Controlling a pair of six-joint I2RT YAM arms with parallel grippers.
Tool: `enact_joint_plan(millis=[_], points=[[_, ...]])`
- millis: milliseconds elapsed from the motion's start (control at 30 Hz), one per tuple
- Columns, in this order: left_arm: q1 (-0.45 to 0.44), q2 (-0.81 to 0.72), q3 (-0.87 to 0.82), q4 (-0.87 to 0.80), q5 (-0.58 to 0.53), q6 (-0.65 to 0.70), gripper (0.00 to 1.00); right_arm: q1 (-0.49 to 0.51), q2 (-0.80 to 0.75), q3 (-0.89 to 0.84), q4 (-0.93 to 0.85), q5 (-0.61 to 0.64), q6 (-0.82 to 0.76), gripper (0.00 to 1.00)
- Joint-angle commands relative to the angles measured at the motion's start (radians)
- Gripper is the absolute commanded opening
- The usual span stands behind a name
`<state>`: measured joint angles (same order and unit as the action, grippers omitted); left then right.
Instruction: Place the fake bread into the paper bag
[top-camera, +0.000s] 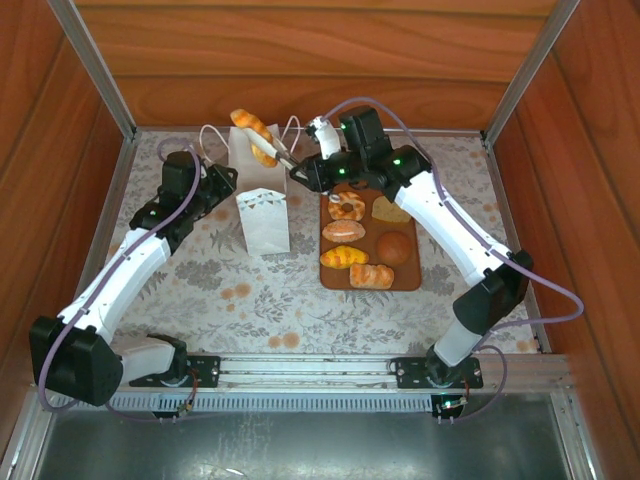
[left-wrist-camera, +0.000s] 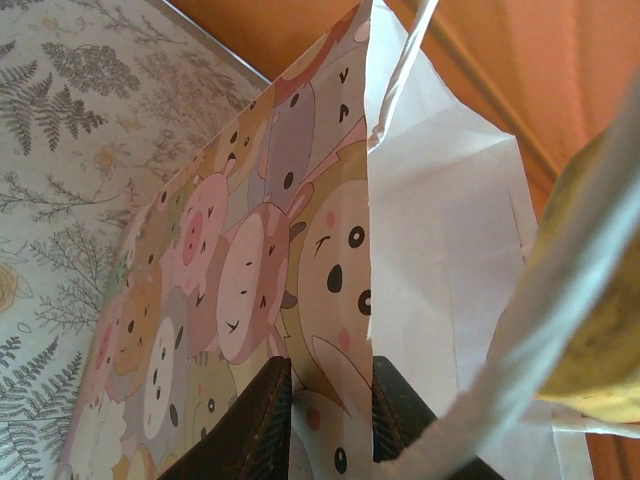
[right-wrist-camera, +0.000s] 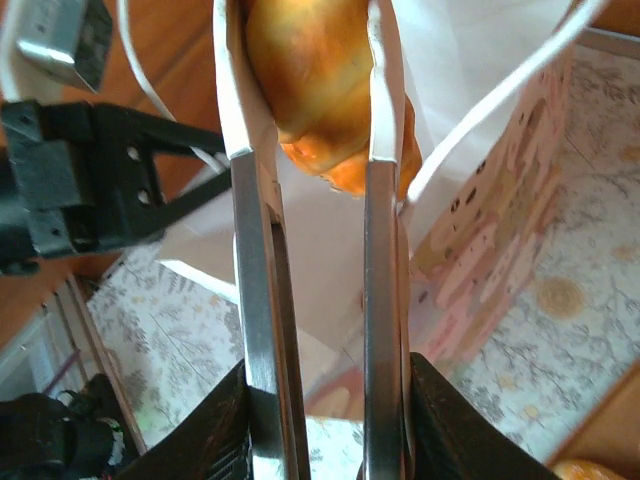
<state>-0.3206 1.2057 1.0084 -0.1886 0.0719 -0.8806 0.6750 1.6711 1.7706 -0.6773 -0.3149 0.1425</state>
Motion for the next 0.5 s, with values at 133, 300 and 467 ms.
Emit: enact_joint_plan(millis=[133,300,467], points=[[0.004,-0.026,-0.017,0.002,-0.029,-0.006,0.25,0.014,0.023,0.087,-0.171,0.119,-0.168,0.36],[0.004,-0.030,-0.015,-0.006,-0.033,-0.003,0.25,0.024,0.041,0.115,-0.255,0.185,-0.254,0.37],[0.005,-0.031,-0.009,-0.008,-0.029,-0.001,0.25,0.034,0.082,0.170,-0.334,0.261,-0.303,0.40]])
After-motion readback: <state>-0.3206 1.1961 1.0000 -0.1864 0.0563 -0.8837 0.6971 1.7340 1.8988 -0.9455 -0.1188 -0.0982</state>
